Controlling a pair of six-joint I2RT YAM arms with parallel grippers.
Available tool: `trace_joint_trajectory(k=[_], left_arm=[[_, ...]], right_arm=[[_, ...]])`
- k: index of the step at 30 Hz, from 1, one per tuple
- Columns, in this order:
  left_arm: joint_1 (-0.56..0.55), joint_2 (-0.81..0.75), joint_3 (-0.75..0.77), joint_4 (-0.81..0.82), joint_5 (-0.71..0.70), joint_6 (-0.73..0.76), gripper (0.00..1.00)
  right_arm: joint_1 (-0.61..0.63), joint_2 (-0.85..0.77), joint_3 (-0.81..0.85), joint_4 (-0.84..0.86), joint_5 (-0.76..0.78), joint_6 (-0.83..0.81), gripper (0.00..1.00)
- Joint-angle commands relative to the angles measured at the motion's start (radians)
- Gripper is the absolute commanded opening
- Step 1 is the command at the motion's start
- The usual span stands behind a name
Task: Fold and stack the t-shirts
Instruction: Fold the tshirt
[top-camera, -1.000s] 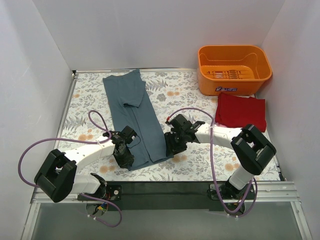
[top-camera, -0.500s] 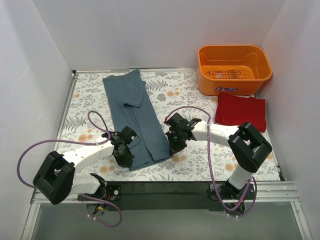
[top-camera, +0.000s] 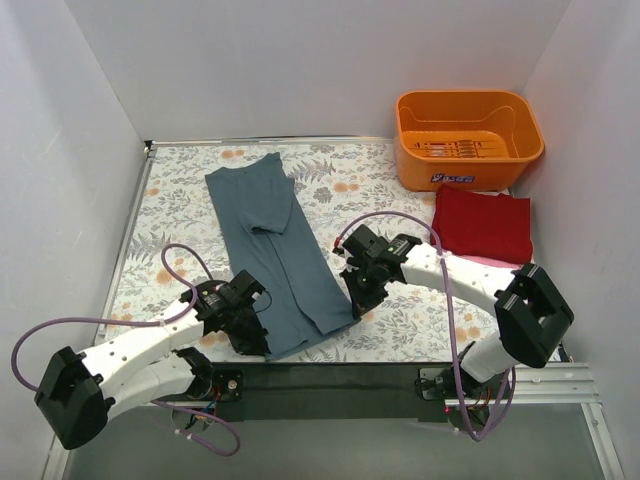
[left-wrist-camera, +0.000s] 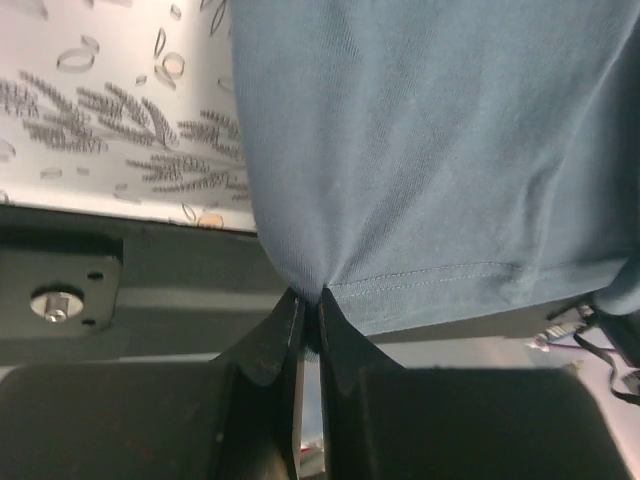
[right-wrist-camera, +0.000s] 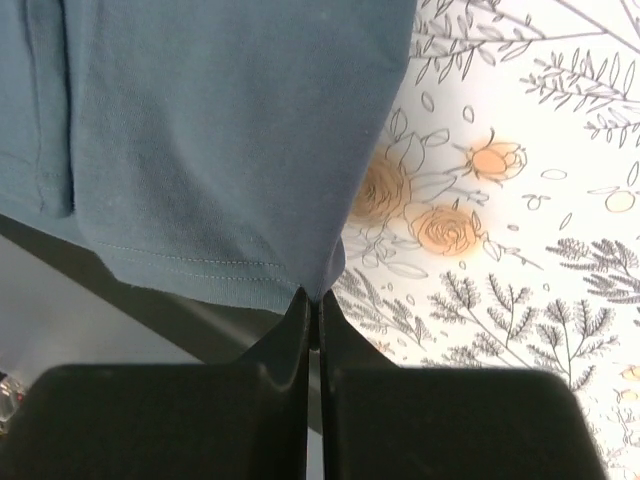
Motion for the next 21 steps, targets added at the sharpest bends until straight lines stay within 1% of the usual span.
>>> trace_joint_trajectory(k=[1, 2, 3, 5, 6, 7, 8, 9, 10, 12, 13, 18, 21], left_arm=[[-0.002, -0.024, 0.029, -0.066, 0.014, -0.072, 0.00], [0.004, -0.018, 0.070, -0.067, -0.016, -0.074, 0.00], [0.032, 0.006, 0.088, -0.066, -0.061, -0.072, 0.00], [0.084, 0.038, 0.127, -0.066, -0.114, -0.043, 0.00], [0.117, 0.051, 0.154, -0.049, -0.164, -0.030, 0.00], [0.197, 0.074, 0.168, -0.033, -0.192, -0.014, 0.00], [0.235, 0.086, 0.176, -0.012, -0.207, 0.012, 0.00], [0.304, 0.100, 0.200, 0.029, -0.235, 0.027, 0.00], [0.331, 0.138, 0.216, 0.046, -0.250, 0.038, 0.00], [0.392, 0.173, 0.262, 0.095, -0.278, 0.075, 0.00], [0.412, 0.189, 0.276, 0.112, -0.306, 0.087, 0.00], [0.542, 0.266, 0.343, 0.222, -0.362, 0.188, 0.00], [0.587, 0.305, 0.359, 0.290, -0.387, 0.234, 0.00]], right_arm=[[-0.002, -0.001, 0.098, -0.116, 0.033, -0.058, 0.01], [-0.007, 0.015, 0.132, -0.125, 0.051, -0.074, 0.01], [-0.012, 0.051, 0.211, -0.131, 0.056, -0.100, 0.01], [-0.032, 0.099, 0.295, -0.142, 0.071, -0.127, 0.01], [-0.038, 0.123, 0.334, -0.147, 0.074, -0.140, 0.01], [-0.055, 0.169, 0.415, -0.148, 0.079, -0.164, 0.01], [-0.062, 0.194, 0.453, -0.147, 0.082, -0.176, 0.01], [-0.068, 0.247, 0.492, -0.148, 0.080, -0.190, 0.01], [-0.082, 0.275, 0.579, -0.150, 0.079, -0.215, 0.01], [-0.093, 0.356, 0.669, -0.150, 0.073, -0.235, 0.01], [-0.102, 0.383, 0.747, -0.150, 0.074, -0.247, 0.01], [-0.125, 0.551, 0.968, -0.145, 0.080, -0.308, 0.01], [-0.147, 0.626, 1.071, -0.133, 0.080, -0.325, 0.01]])
